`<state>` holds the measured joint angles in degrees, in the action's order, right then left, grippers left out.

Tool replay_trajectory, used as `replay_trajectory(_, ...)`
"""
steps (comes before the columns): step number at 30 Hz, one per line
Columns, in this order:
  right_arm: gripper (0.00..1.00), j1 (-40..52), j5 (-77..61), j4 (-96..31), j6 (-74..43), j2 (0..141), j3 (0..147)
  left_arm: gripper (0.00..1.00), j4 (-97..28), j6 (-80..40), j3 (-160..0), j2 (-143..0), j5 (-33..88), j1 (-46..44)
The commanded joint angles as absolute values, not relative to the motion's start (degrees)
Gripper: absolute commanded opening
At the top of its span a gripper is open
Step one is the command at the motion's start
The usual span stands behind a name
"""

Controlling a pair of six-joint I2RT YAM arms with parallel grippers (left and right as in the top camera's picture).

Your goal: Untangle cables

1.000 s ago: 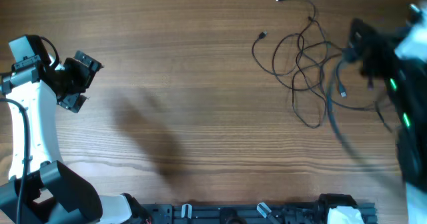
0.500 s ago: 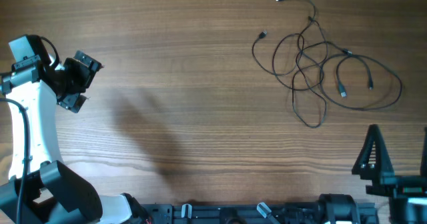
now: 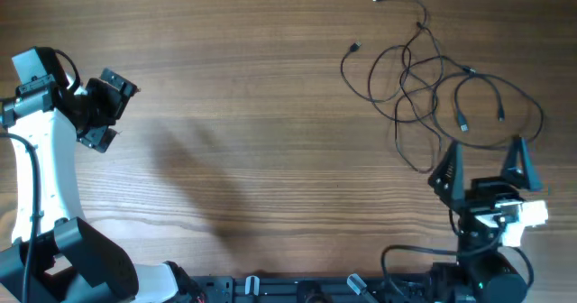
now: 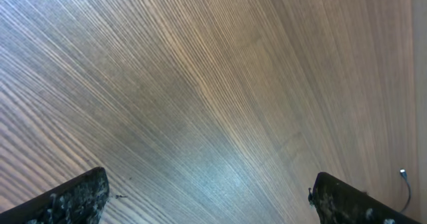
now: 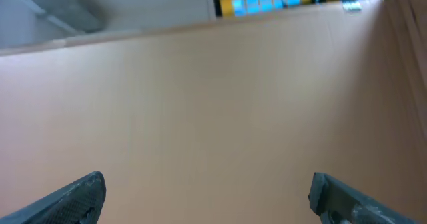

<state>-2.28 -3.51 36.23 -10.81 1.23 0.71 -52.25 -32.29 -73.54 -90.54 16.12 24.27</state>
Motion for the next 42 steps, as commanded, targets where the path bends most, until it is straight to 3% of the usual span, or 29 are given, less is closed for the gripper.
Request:
replay_trajectory(1,1.00,-2.20,-0.45,26.20,-12.14,0.21,0.30,1.00,-52.14,-32.21,-73.54,-90.76,15.79,24.23)
replay_trajectory(6,1.00,-2.20,-0.51,0.21,-12.32,0.21,0.30,1.00,-52.14,-32.21,-73.54,-90.76,15.79,24.23)
replay_trajectory(32,1.00,-2.20,-0.49,0.34,-12.21,0.21,0.30,1.00,-52.14,-32.21,-73.49,-88.88,15.51,24.08)
replay_trajectory(42,1.00,-2.20,-0.49,0.34,-12.19,0.25,0.30,1.00,-56.95,-31.77,-72.82,-78.43,11.25,14.57)
